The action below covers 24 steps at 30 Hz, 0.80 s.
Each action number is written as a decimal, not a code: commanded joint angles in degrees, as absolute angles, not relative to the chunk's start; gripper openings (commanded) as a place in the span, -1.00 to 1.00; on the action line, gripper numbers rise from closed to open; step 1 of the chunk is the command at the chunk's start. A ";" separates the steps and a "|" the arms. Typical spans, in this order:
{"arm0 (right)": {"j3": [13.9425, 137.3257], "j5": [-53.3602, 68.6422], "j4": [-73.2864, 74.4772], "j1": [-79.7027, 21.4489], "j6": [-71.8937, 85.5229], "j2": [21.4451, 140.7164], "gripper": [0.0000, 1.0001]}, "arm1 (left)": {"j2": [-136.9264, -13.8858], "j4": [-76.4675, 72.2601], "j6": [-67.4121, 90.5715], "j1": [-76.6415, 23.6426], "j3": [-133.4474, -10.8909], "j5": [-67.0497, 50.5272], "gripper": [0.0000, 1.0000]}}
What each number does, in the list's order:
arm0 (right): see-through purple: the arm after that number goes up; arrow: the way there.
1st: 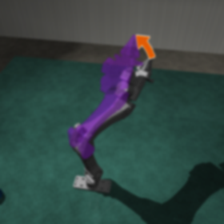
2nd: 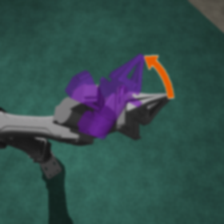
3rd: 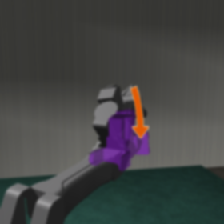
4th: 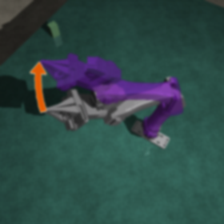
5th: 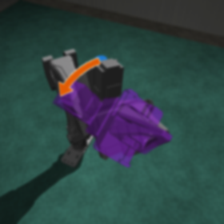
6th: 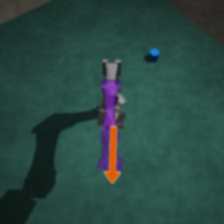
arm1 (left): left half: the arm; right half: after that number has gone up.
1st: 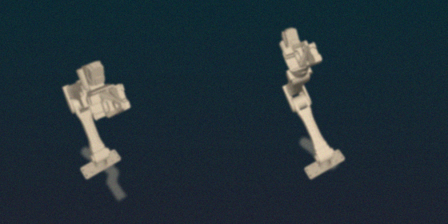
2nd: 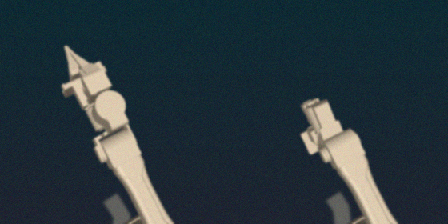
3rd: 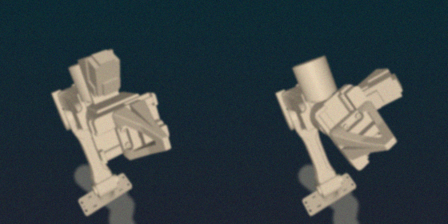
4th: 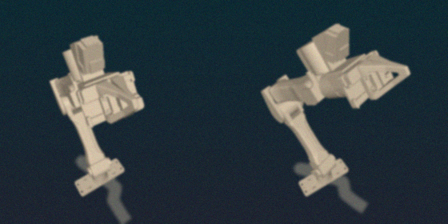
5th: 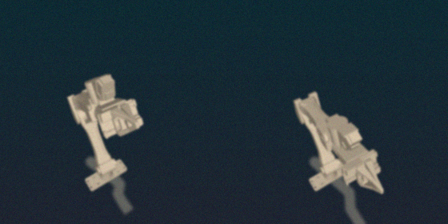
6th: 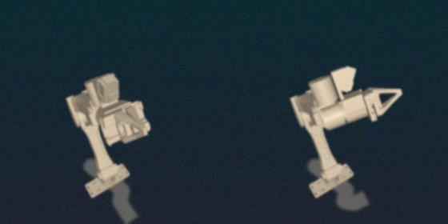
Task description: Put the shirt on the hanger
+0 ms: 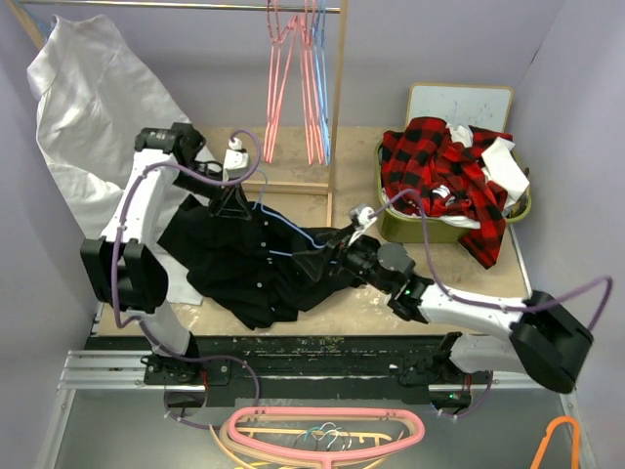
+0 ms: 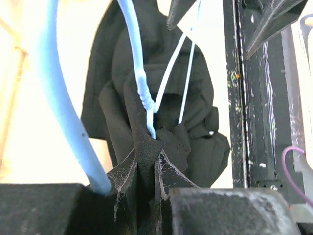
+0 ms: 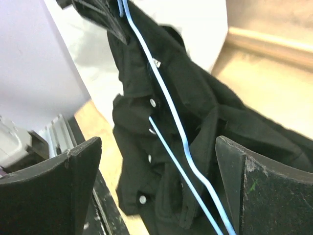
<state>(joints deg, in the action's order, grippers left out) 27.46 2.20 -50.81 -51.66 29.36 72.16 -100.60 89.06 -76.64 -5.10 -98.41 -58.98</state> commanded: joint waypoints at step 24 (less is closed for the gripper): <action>15.23 1.95 -55.35 -50.80 38.80 56.98 0.88 | -77.38 76.94 -52.86 -3.60 -100.43 -63.90 -1.00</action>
<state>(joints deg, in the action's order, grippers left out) 13.17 0.14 -50.94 -50.94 37.41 54.11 -79.79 79.57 -55.00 -4.01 -100.53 -61.47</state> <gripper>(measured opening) 0.976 0.136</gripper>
